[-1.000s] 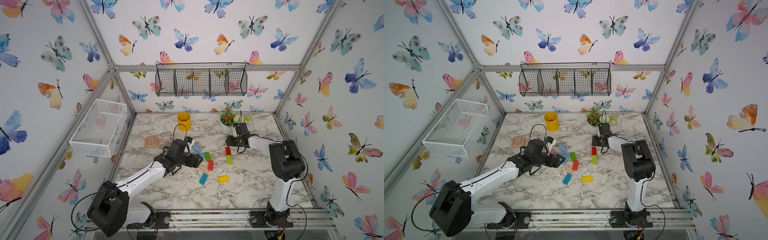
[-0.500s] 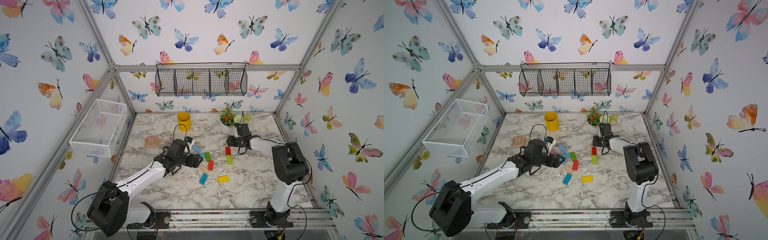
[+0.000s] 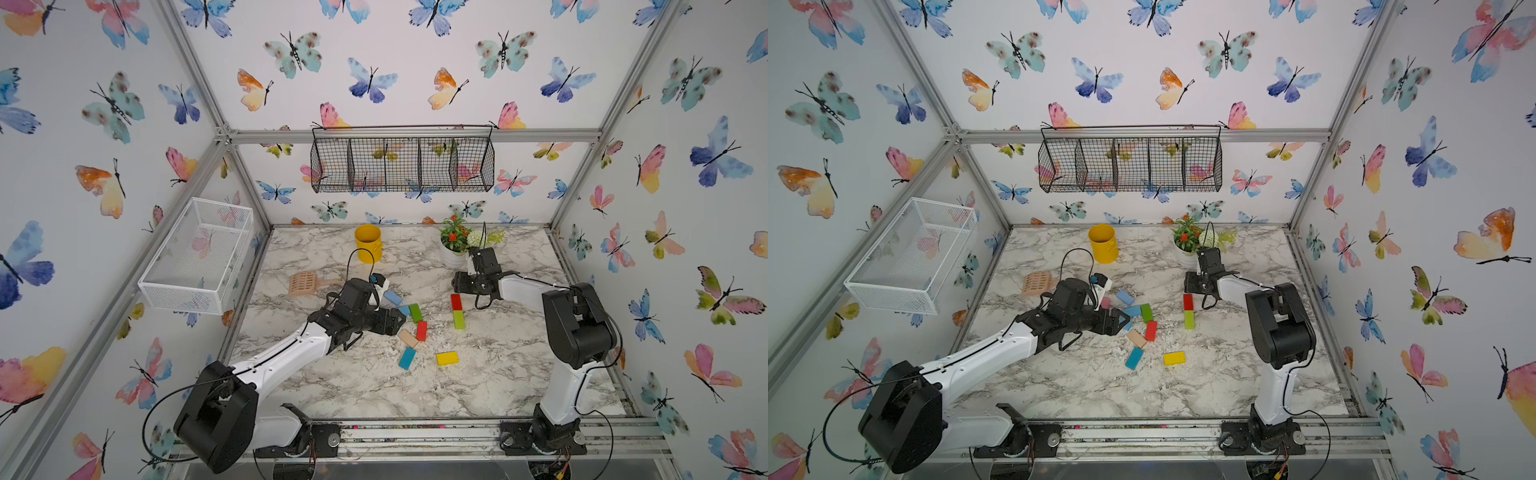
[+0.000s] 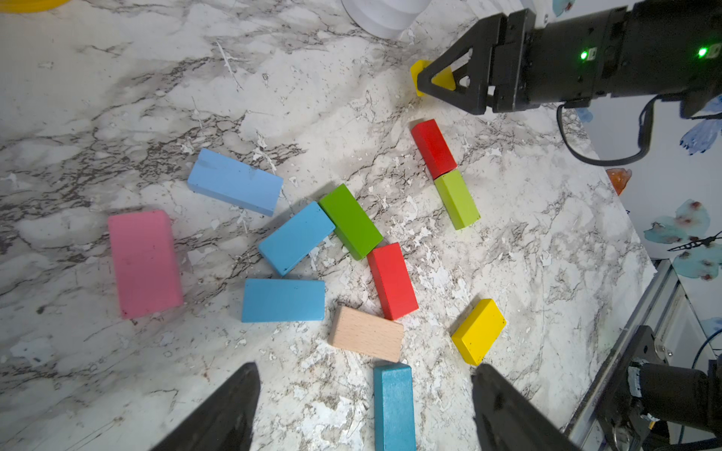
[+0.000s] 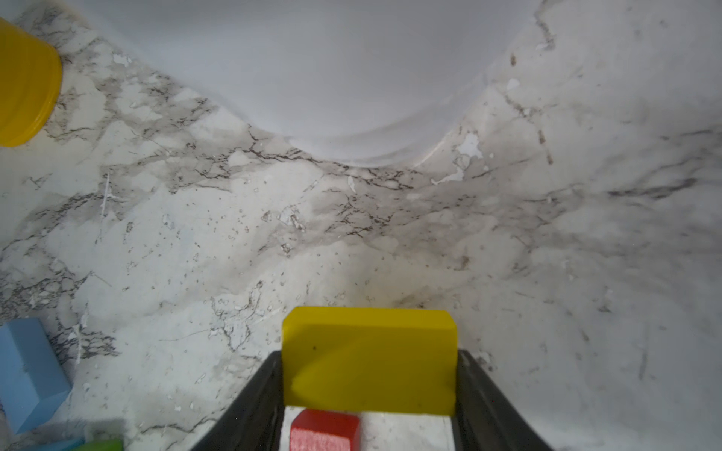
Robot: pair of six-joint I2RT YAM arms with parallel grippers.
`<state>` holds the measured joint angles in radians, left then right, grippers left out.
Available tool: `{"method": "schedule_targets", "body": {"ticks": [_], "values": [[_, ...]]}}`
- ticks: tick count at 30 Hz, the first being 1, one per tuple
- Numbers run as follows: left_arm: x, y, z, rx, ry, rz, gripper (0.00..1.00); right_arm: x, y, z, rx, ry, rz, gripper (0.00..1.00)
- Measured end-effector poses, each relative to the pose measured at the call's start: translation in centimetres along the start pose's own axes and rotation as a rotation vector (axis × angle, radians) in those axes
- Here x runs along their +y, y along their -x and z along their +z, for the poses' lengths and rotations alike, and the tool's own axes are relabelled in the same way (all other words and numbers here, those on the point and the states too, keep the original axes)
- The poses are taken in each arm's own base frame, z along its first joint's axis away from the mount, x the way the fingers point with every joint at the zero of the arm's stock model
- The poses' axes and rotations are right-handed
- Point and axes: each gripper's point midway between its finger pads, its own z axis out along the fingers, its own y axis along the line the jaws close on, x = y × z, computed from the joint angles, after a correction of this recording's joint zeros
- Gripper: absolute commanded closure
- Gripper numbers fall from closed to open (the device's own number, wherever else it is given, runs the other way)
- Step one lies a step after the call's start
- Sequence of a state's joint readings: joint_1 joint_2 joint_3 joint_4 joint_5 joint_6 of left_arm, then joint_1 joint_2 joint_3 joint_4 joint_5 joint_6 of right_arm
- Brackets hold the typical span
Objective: Assemble the letter c with building blocks
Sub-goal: Assemble the building block at the center of the board.
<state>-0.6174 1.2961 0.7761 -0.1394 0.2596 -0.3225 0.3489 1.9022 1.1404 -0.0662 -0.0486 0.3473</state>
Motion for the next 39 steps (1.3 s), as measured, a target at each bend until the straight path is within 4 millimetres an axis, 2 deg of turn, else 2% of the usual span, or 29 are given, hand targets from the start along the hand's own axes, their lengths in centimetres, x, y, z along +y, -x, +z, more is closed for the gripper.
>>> {"method": "schedule_targets", "body": {"ticks": [22,39], "values": [[0.0,0.0,0.0,0.0,0.0,0.0,0.14,0.9,-1.9,0.9,0.044,-0.034,-0.033,0.44],[0.0,0.0,0.0,0.0,0.0,0.0,0.15,0.1,-1.2,0.7,0.033,-0.098,-0.043,0.4]]}}
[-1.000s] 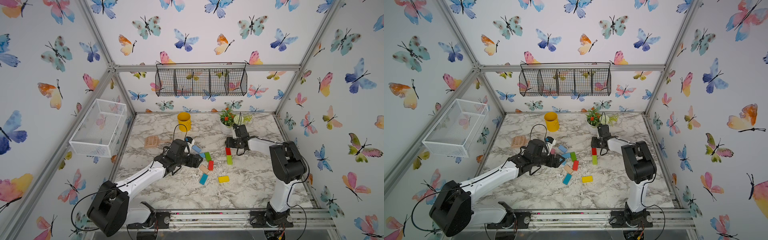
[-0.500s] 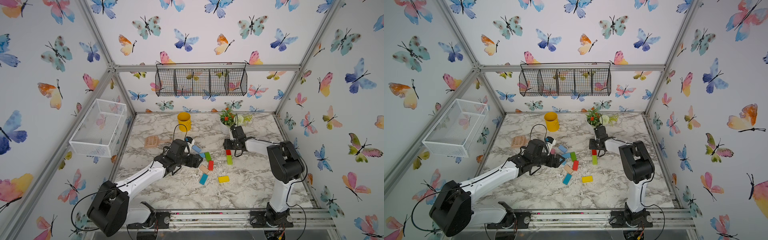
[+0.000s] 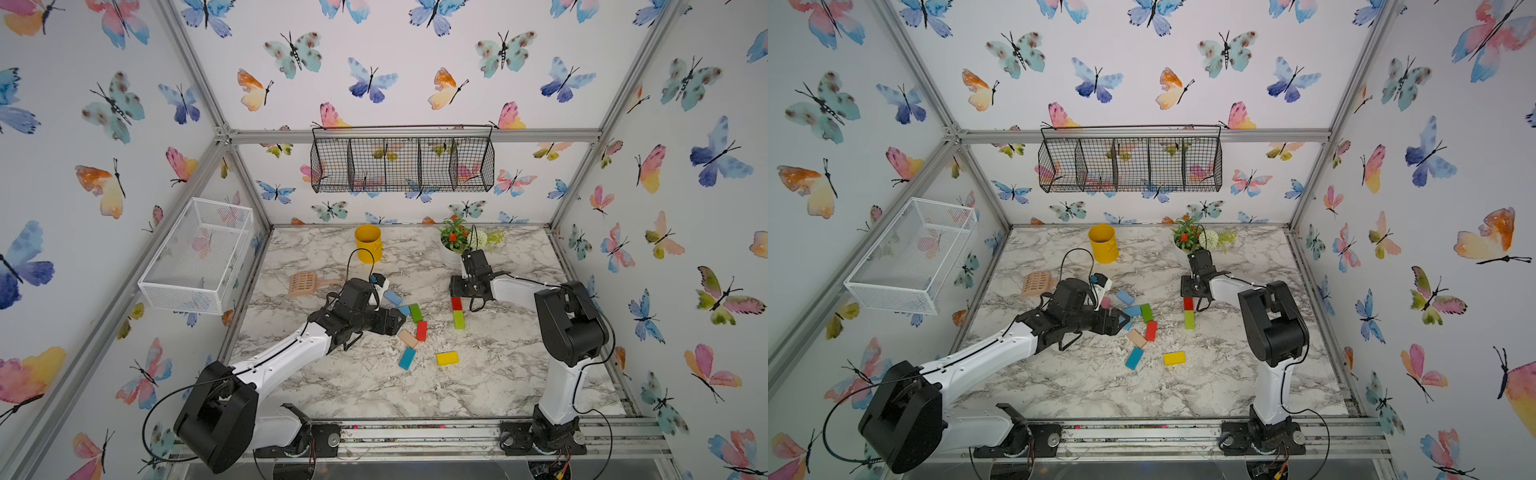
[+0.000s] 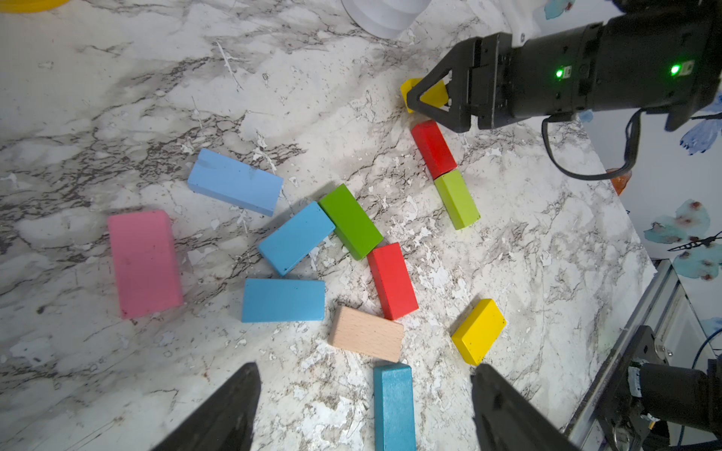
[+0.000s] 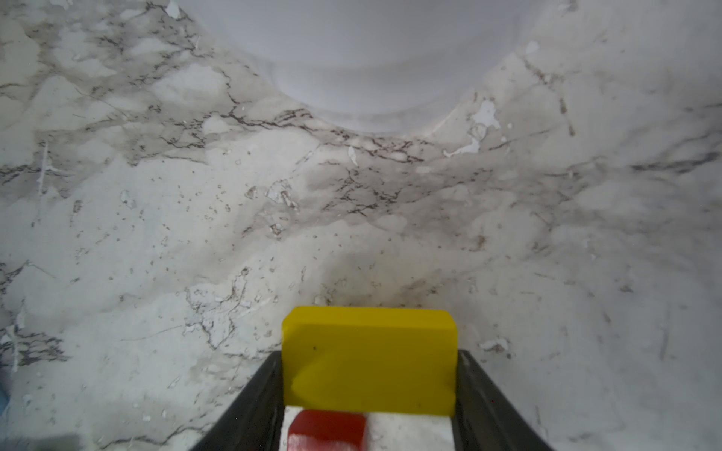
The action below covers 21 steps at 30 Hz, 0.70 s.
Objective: Assemble the letter c with building blocks
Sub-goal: Assemble the building block at the center of the board.
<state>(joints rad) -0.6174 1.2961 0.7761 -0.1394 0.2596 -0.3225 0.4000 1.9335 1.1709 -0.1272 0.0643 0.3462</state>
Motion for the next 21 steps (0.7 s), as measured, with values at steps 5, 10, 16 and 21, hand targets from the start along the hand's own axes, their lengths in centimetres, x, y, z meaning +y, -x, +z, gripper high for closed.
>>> {"method": "schedule_targets", "body": {"ticks": [5,10,16,21], "values": [[0.0,0.0,0.0,0.0,0.0,0.0,0.15,-0.14,-0.22,0.01,0.009,-0.007,-0.004,0.39],[0.0,0.0,0.0,0.0,0.0,0.0,0.15,-0.21,-0.53,0.25,0.019,-0.009,-0.013,0.39],[0.0,0.0,0.0,0.0,0.0,0.0,0.15,-0.21,-0.61,0.35,0.022,-0.01,-0.02,0.37],[0.0,0.0,0.0,0.0,0.0,0.0,0.15,-0.18,-0.63,0.35,0.022,-0.01,-0.024,0.37]]}}
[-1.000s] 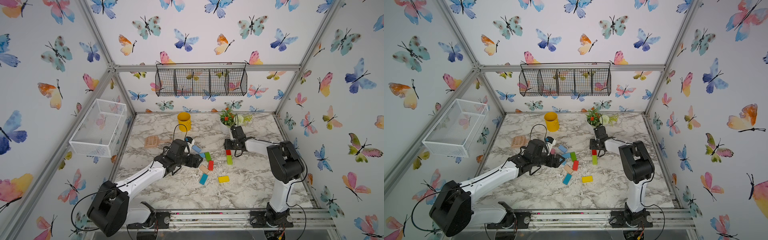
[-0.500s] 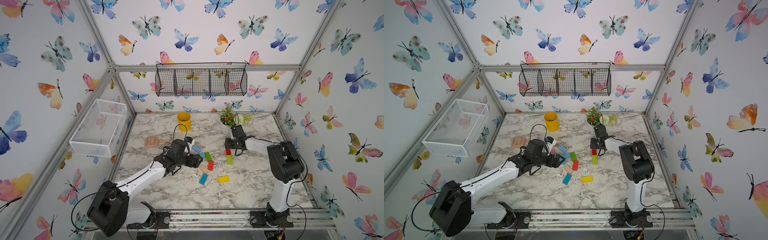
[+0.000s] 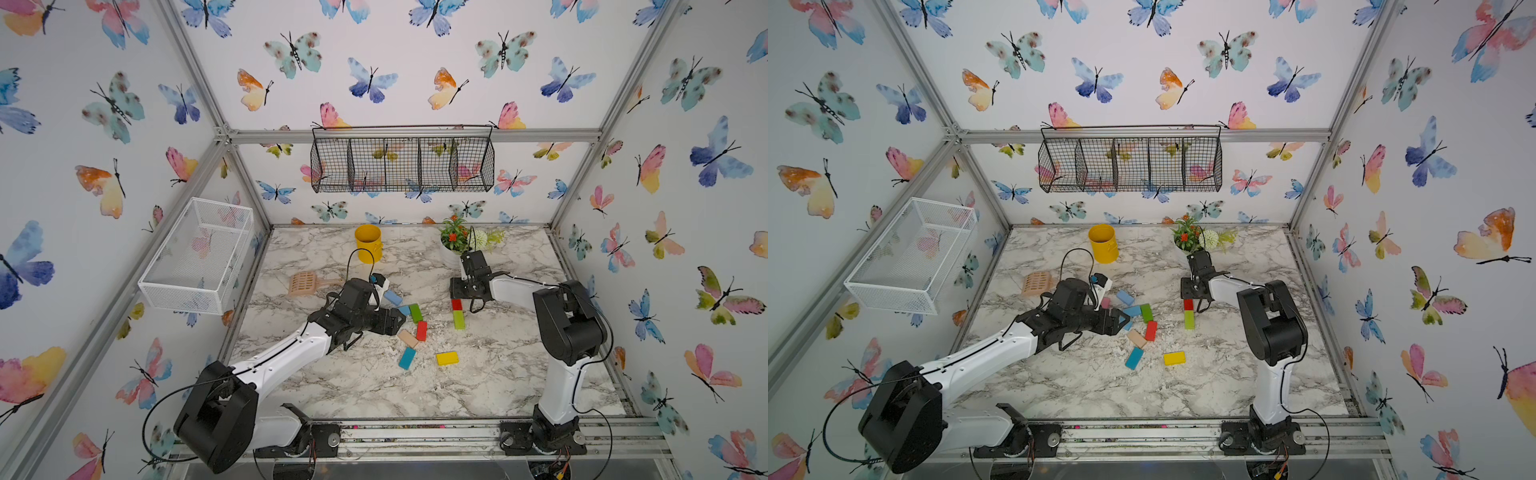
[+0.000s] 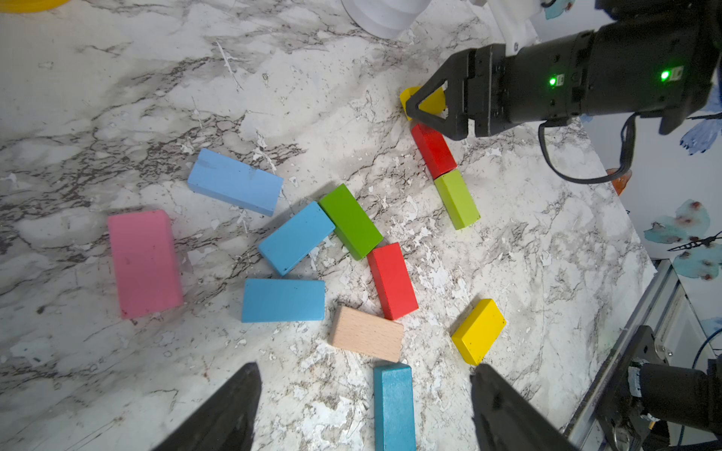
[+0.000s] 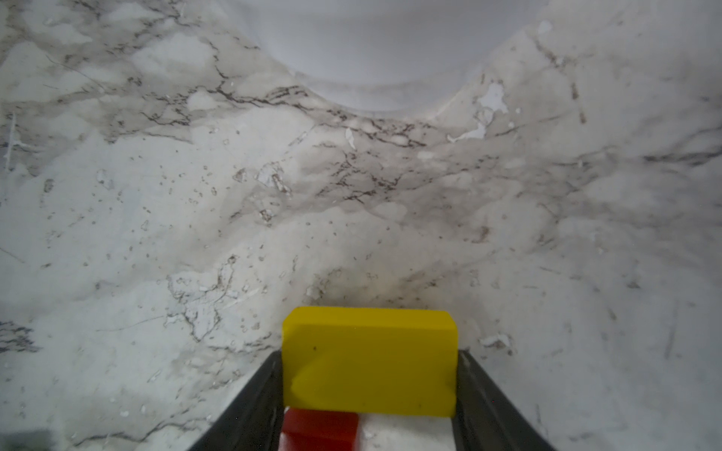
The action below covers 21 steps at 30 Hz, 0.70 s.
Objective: Assemble the letter c with building blocks
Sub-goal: Assemble the building block at the center of the board.
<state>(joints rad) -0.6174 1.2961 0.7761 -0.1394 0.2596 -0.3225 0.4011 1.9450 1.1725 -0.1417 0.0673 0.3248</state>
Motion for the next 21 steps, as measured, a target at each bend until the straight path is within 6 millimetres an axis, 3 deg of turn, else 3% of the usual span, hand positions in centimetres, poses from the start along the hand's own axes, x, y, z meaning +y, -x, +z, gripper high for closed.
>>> {"method": "schedule_targets", "body": {"ticks": [21], "values": [[0.03,-0.08,0.08,0.003,0.001,-0.001,0.15,0.56,-0.2,-0.04,0.003,0.006,-0.015,0.36]]}}
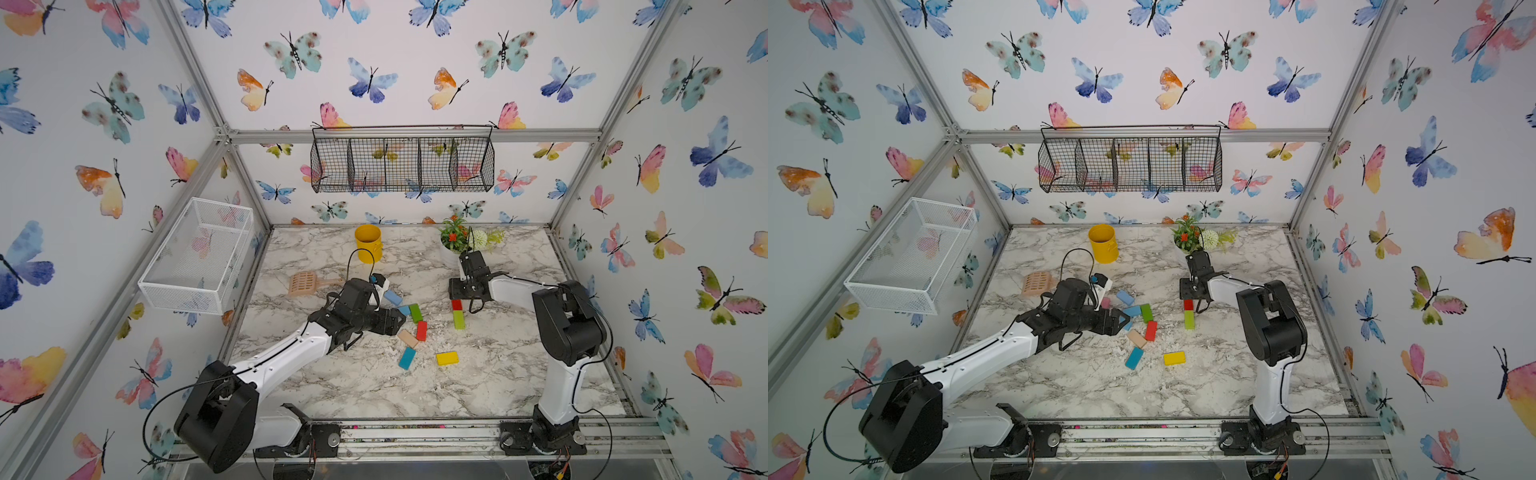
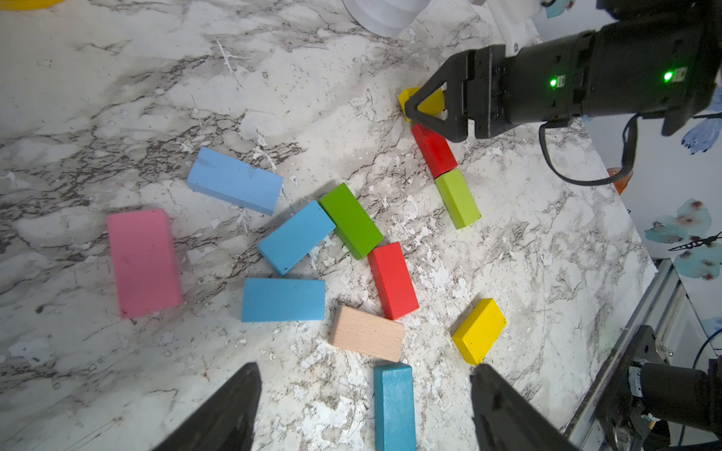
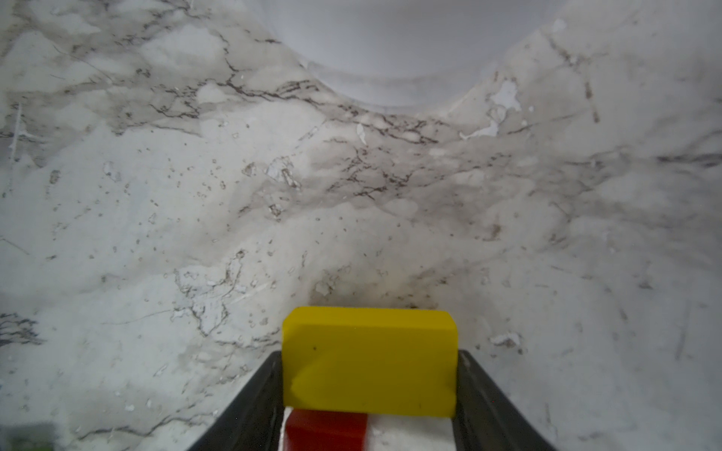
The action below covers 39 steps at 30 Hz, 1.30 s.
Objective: Assemble the letter c with building blocks
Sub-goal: Assemble the building block at the center of the board.
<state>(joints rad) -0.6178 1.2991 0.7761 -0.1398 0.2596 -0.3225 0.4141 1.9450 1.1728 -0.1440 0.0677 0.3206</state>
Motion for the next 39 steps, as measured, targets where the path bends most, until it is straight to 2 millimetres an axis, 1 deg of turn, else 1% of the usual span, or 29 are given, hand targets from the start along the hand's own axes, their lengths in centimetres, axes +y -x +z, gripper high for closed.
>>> {"method": "schedule_targets", "body": {"ticks": [6,13,16,20,27,29,31,33,36,38,39], "values": [[0.0,0.0,0.0,0.0,0.0,0.0,0.15,0.0,0.0,0.0,0.001,-0.003,0.0,0.31],[0.0,0.0,0.0,0.0,0.0,0.0,0.15,-0.2,-0.1,0.0,0.007,-0.015,-0.001,0.28],[0.0,0.0,0.0,0.0,0.0,0.0,0.15,-0.3,-0.2,0.0,0.009,-0.016,-0.001,0.24],[0.0,0.0,0.0,0.0,0.0,0.0,0.15,-0.3,-0.2,0.0,0.009,-0.016,-0.001,0.17],[0.0,-0.1,0.1,0.002,0.001,-0.001,0.15,-0.1,-0.2,-0.5,0.01,-0.016,0.003,0.15],[0.0,-0.1,0.1,0.003,0.001,-0.001,0.15,-0.1,0.2,-1.1,0.0,-0.014,0.005,0.17],[0.0,-0.1,0.1,0.002,0.001,-0.001,0.15,0.0,0.9,-2.2,-0.027,-0.006,0.011,0.19],[0.0,-0.1,0.1,0.002,0.001,-0.001,0.15,0.2,1.8,-4.0,-0.066,0.006,0.022,0.19],[0.1,0.0,0.1,0.002,0.002,-0.001,0.15,0.3,2.7,-6.6,-0.115,0.023,0.039,0.22],[0.1,0.0,0.1,0.002,0.002,-0.001,0.15,0.2,2.7,-7.8,-0.128,0.029,0.052,0.24],[0.1,0.0,0.1,0.002,0.002,-0.001,0.15,0.2,2.4,-8.1,-0.124,0.032,0.058,0.24]]}}
